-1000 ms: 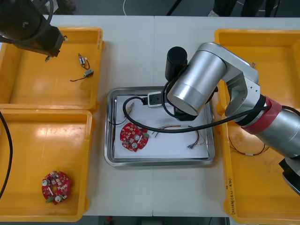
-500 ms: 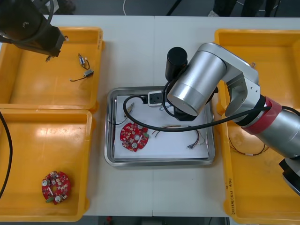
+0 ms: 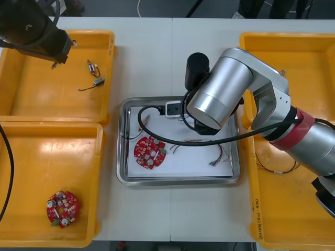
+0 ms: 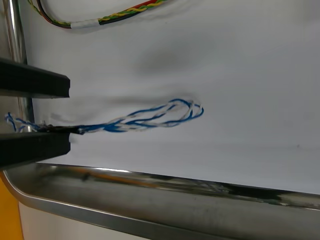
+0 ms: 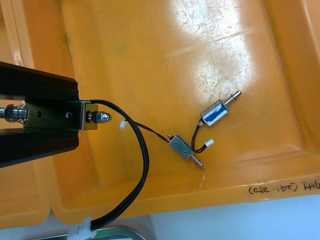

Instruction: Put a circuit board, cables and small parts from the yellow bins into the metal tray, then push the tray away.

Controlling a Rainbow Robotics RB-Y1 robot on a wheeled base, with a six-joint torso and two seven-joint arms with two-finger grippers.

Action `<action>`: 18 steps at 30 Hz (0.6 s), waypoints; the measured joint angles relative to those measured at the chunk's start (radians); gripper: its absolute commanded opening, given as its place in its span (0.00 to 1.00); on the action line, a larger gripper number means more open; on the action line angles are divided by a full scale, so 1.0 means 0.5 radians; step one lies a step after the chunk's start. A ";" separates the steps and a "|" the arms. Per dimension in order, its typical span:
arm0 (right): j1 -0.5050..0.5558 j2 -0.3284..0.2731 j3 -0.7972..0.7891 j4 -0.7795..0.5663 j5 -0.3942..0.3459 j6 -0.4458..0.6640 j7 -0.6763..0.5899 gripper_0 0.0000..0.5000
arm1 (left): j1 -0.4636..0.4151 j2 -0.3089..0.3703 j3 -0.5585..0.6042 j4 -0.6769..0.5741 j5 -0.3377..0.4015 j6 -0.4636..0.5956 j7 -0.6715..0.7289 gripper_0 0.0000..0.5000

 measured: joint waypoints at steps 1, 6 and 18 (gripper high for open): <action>0.000 0.000 0.000 0.000 0.000 0.000 -0.005 1.00 | 0.000 0.000 0.000 0.000 0.000 0.000 0.000 0.00; 0.000 -0.001 0.000 0.000 0.002 0.000 -0.006 1.00 | 0.000 0.000 0.000 0.000 0.002 0.000 0.000 0.00; 0.001 -0.002 0.000 -0.006 0.003 0.000 -0.006 1.00 | 0.000 0.000 0.000 -0.001 0.003 0.000 0.002 0.00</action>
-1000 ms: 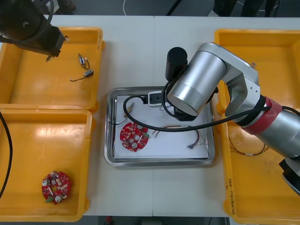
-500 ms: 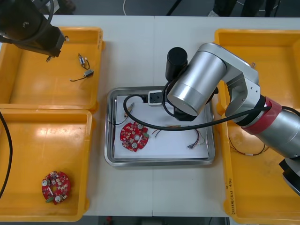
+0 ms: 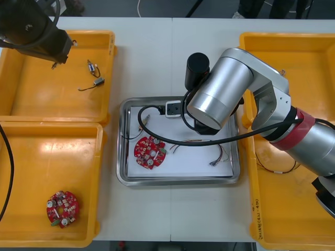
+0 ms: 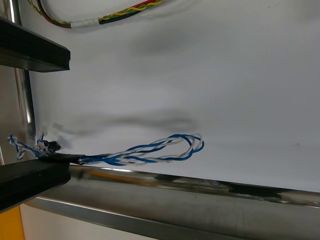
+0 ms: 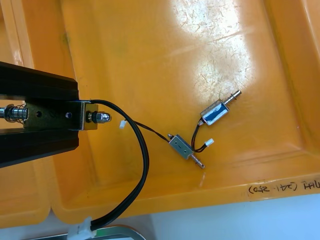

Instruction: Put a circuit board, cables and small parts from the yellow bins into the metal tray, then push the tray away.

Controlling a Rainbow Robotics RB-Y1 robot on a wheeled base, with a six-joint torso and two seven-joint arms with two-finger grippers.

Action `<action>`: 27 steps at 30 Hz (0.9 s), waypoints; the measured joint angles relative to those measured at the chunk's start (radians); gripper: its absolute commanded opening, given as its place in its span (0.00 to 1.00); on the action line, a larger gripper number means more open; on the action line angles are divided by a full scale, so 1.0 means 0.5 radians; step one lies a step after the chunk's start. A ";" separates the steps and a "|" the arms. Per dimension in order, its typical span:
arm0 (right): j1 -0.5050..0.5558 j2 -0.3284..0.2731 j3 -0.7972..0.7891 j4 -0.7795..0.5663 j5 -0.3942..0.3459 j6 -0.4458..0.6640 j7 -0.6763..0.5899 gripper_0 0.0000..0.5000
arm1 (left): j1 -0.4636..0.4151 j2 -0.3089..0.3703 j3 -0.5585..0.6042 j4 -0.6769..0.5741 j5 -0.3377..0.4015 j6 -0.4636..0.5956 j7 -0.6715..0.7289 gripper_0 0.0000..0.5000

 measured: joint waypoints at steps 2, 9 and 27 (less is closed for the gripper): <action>0.002 -0.001 -0.001 -0.002 0.001 0.000 0.000 1.00 | 0.000 0.000 0.000 0.000 0.000 0.000 0.001 0.00; 0.018 -0.003 -0.002 -0.025 0.020 0.000 0.000 1.00 | 0.000 0.000 0.000 0.000 0.006 0.000 0.002 0.00; 0.114 -0.005 -0.067 -0.109 0.102 0.001 0.001 1.00 | 0.000 0.000 0.000 -0.001 0.015 0.000 0.004 0.00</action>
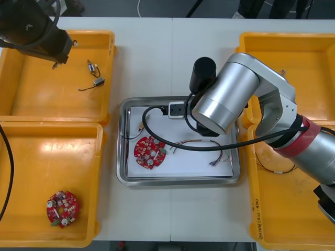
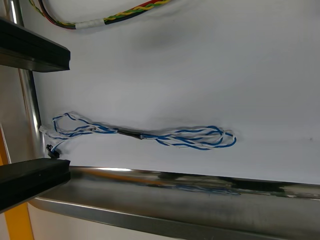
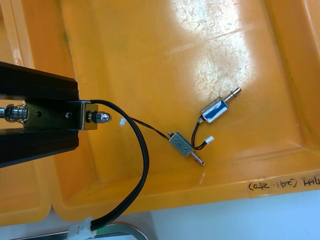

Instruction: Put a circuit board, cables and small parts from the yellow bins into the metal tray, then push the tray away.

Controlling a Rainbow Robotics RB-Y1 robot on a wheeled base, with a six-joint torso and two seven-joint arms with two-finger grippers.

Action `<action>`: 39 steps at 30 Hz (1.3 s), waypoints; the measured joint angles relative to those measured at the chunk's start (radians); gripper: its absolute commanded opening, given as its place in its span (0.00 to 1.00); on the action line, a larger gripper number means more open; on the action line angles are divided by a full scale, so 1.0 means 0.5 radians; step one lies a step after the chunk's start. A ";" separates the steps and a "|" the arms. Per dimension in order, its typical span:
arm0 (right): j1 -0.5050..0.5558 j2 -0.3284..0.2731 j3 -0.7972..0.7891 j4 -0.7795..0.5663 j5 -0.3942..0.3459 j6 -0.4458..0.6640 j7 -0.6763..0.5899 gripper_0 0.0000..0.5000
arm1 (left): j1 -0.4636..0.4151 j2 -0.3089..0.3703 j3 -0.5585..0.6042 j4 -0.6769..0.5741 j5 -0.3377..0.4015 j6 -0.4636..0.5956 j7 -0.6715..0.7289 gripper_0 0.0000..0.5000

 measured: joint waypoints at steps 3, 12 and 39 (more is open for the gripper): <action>0.000 0.000 0.000 0.000 0.000 0.006 0.000 1.00 | 0.000 0.000 0.000 0.000 0.000 0.000 0.000 0.00; 0.001 -0.001 -0.024 -0.010 -0.002 0.051 0.000 1.00 | 0.000 0.000 0.000 0.000 0.002 0.000 0.001 0.00; 0.453 -0.015 -1.335 -0.766 -0.281 0.550 -0.088 1.00 | 0.001 -0.039 -0.019 -0.046 0.043 0.001 0.026 0.00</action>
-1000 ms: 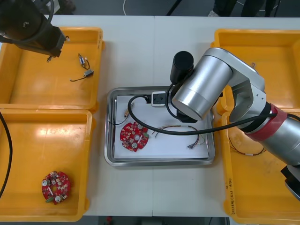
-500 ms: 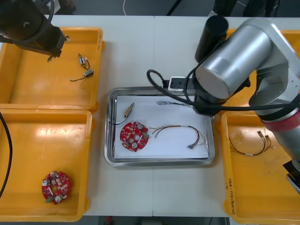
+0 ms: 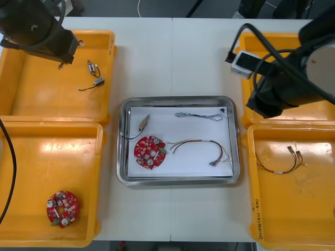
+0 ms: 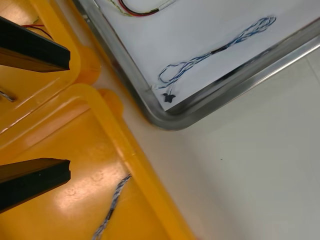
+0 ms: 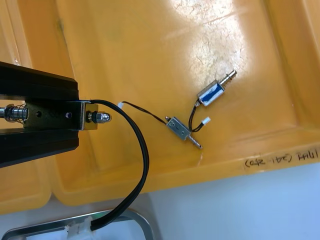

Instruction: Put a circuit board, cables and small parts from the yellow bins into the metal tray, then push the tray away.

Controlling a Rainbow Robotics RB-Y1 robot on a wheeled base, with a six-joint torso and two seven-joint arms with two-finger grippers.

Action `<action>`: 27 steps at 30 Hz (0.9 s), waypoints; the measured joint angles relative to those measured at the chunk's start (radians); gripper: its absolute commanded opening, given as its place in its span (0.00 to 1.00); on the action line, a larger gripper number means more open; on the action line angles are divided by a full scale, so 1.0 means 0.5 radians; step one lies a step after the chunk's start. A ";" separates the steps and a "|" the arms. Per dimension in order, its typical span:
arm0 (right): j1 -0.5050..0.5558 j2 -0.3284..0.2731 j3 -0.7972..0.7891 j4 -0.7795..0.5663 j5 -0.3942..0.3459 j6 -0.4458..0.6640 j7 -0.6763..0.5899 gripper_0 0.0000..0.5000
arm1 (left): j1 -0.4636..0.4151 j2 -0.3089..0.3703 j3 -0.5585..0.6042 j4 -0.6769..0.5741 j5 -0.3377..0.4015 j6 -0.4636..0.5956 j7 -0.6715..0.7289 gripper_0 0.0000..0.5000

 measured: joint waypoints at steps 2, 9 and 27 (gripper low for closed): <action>0.089 -0.017 -0.100 -0.070 -0.001 0.000 -0.024 1.00 | 0.000 -0.024 -0.019 -0.019 0.000 0.000 0.042 0.00; 0.350 -0.065 -0.432 -0.147 -0.026 0.000 -0.032 1.00 | 0.000 -0.129 -0.159 -0.077 -0.005 0.000 0.235 0.00; 0.852 -0.066 -0.843 -0.283 -0.051 0.000 -0.574 1.00 | -0.001 -0.327 -0.660 -0.111 0.090 -0.122 0.624 0.00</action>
